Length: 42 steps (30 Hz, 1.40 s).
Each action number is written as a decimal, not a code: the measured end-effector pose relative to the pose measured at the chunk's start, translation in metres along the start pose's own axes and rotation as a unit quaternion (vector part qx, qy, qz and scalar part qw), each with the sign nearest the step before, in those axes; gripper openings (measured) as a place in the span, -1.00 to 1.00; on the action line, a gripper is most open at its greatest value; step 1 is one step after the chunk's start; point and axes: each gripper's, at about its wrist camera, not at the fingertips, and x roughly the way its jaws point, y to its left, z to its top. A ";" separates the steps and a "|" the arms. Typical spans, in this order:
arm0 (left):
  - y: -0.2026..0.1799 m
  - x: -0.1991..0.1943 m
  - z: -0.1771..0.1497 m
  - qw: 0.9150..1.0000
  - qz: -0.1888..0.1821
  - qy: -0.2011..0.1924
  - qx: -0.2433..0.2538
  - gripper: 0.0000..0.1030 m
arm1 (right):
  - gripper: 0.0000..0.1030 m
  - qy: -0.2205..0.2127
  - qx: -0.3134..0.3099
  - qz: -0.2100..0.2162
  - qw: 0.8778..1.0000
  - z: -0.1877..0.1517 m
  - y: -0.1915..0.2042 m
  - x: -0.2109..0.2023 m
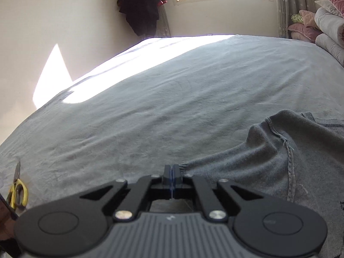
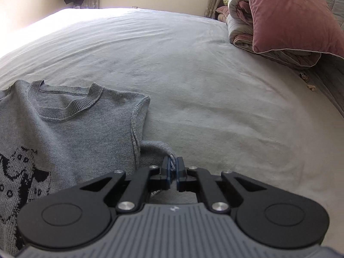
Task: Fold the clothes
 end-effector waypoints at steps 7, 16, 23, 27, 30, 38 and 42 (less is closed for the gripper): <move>0.003 0.020 0.021 0.999 0.030 -0.004 0.017 -0.99 | -0.91 -0.017 -0.002 -0.073 0.997 0.019 -0.031 0.016; -0.014 0.030 0.006 1.000 -0.005 0.030 0.006 -0.91 | -0.76 -0.001 0.037 -0.071 0.997 0.008 -0.056 0.027; -0.007 0.002 -0.006 0.995 -0.059 0.071 -0.036 -0.52 | -0.26 0.031 0.076 -0.018 0.996 -0.005 -0.061 0.002; -0.002 -0.023 -0.022 0.991 -0.094 0.091 -0.041 -0.37 | -0.15 0.045 0.067 0.014 0.997 -0.017 -0.052 -0.022; -0.002 -0.041 -0.035 0.988 -0.115 0.099 -0.039 -0.35 | -0.15 0.055 0.059 0.027 0.996 -0.030 -0.044 -0.039; 0.003 -0.079 -0.083 0.976 -0.172 0.130 -0.044 -0.35 | -0.15 0.079 0.076 0.084 0.990 -0.069 -0.024 -0.083; 0.005 -0.100 -0.104 0.972 -0.194 0.129 -0.044 -0.34 | -0.15 0.093 0.098 0.109 0.985 -0.094 -0.013 -0.103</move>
